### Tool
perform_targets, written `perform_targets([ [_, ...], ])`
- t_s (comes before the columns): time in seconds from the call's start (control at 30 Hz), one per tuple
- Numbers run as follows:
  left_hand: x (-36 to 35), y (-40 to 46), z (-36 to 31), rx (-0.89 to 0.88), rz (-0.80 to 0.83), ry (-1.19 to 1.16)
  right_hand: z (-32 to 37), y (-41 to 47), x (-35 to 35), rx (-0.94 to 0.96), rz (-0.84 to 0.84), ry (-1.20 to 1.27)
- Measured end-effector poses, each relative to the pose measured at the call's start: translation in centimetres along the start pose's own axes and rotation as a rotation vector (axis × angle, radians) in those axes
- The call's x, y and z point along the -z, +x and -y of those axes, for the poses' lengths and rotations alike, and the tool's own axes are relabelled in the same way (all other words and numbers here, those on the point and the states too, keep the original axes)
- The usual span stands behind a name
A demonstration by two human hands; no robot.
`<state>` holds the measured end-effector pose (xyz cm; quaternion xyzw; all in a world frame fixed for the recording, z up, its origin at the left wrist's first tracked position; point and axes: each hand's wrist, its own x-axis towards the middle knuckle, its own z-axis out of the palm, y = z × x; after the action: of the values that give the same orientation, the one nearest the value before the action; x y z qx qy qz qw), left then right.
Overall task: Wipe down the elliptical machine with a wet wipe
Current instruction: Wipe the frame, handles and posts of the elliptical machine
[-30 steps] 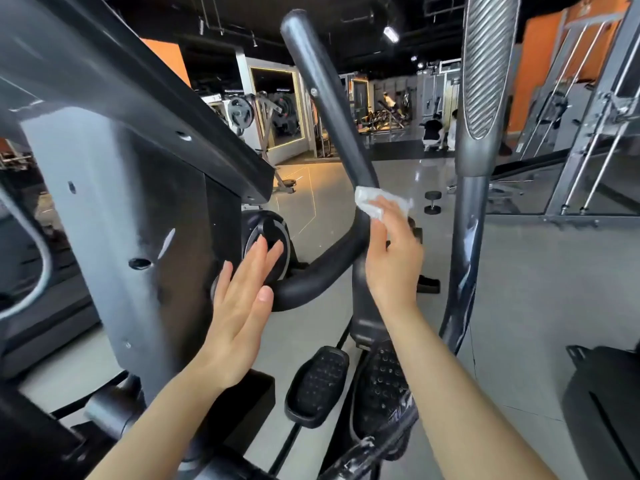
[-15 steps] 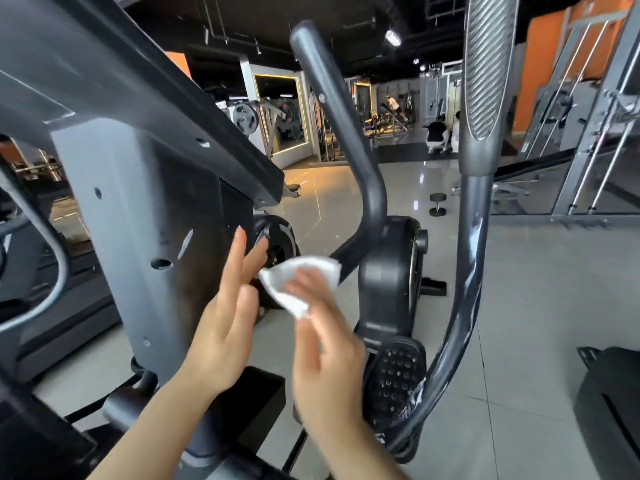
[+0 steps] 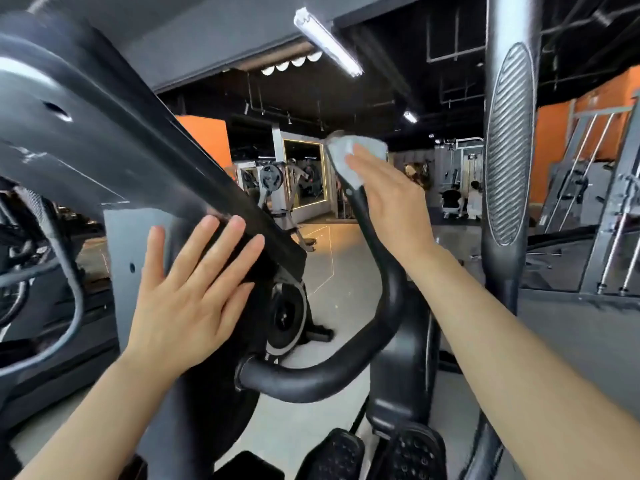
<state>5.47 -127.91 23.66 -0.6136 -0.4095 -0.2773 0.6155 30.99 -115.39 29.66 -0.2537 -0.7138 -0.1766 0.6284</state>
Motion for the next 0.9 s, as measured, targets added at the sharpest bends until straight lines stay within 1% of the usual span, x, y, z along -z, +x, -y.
perform_targets([
  [0.1,-0.1,0.2,-0.1,0.001,-0.014,-0.013,-1.0,-4.0,0.2,-0.021,-0.034,-0.003],
  [0.2,-0.3,0.1,0.1,-0.018,-0.008,-0.030,-1.5,-7.9,0.4,-0.099,-0.012,-0.038],
  [0.37,-0.3,0.1,0.0,-0.016,0.002,-0.075,-0.9,-12.6,1.9,-0.149,0.075,-0.119],
  [0.43,-0.2,0.1,-0.1,-0.016,0.010,-0.088,0.0,-13.2,2.6,-0.177,0.060,-0.146],
  [0.5,-0.1,0.1,-0.3,-0.014,0.017,-0.094,1.3,-11.2,2.9,-0.180,-0.020,-0.116],
  [0.57,0.0,0.0,-0.4,-0.012,0.015,-0.100,2.6,-6.7,2.7,-0.143,-0.123,-0.062],
  [0.63,0.0,0.1,-0.4,-0.009,0.012,-0.101,3.0,-1.4,2.0,-0.080,-0.163,-0.048],
  [0.67,0.0,0.1,-0.3,-0.011,0.011,-0.102,2.9,0.8,1.4,-0.052,-0.147,-0.063],
  [0.73,0.0,0.2,-0.3,-0.013,0.000,-0.109,2.2,2.8,0.3,-0.021,-0.062,-0.087],
  [0.8,0.0,0.2,-0.2,-0.011,-0.001,-0.122,1.2,1.9,-0.3,-0.027,-0.007,-0.061],
  [0.9,0.0,0.2,-0.1,-0.012,-0.001,-0.125,-0.3,-1.6,-0.6,0.024,-0.040,-0.108],
])
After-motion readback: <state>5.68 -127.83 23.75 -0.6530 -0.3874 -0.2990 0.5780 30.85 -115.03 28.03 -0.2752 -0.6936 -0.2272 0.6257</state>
